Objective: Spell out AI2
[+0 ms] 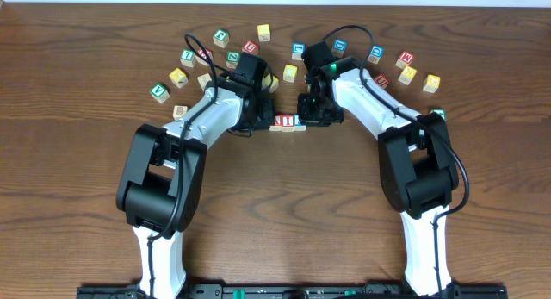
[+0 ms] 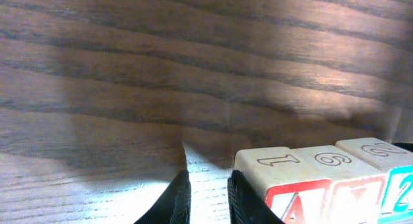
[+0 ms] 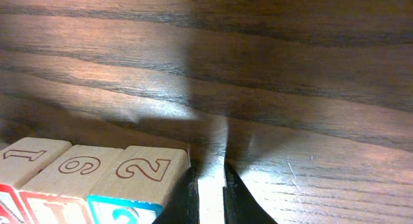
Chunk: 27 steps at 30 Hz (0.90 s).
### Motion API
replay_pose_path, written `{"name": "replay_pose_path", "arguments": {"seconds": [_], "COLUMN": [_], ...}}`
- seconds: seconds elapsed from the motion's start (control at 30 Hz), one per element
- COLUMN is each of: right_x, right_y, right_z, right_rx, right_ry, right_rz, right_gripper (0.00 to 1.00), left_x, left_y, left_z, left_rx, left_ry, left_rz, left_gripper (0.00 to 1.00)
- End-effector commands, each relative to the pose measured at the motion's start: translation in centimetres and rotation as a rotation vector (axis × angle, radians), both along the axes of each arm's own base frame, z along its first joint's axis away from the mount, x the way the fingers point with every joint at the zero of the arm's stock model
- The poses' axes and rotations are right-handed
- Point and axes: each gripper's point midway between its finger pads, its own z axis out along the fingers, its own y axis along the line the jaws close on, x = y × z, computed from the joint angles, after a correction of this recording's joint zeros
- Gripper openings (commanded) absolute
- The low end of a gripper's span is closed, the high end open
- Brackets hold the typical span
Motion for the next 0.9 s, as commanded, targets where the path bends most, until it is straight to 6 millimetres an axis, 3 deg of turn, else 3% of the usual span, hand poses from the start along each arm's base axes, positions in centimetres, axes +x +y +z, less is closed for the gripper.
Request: {"name": "replay_pose_path", "arguments": {"seconds": [0.0,0.23,0.4,0.53,0.73,0.87], "right_x": [0.2,0.2,0.1,0.3,1.0,1.5], "right_y": [-1.1,-1.9,-3.4,-4.7,-5.8,-6.5], "right_z": [0.6,0.5,0.5,0.9,4.9,10.6], "right_rx": [-0.043,-0.085,-0.104,-0.107,-0.084,-0.046], "right_ry": [-0.018,-0.022,0.001,0.004,-0.059,-0.181], "right_rz": [-0.023,-0.029,-0.056,-0.051,-0.002,-0.014], "right_gripper": [0.10,0.10,0.10,0.12,0.15,0.21], "left_x": [0.2,0.3,0.4,0.6,0.9,0.7], "left_y": [0.3,1.0,3.0,4.6,8.3,11.3], "left_z": [-0.3,-0.5,-0.4,1.0,6.0,11.7], "left_rx": [0.032,0.072,0.170,0.228,0.265,0.244], "left_ry": [-0.005,-0.014,-0.025,-0.032,-0.048,-0.117], "left_rz": [0.005,0.010,0.033,0.012,0.071,0.148], "left_gripper": [0.20,0.20,0.20,0.20,0.20,0.22]}}
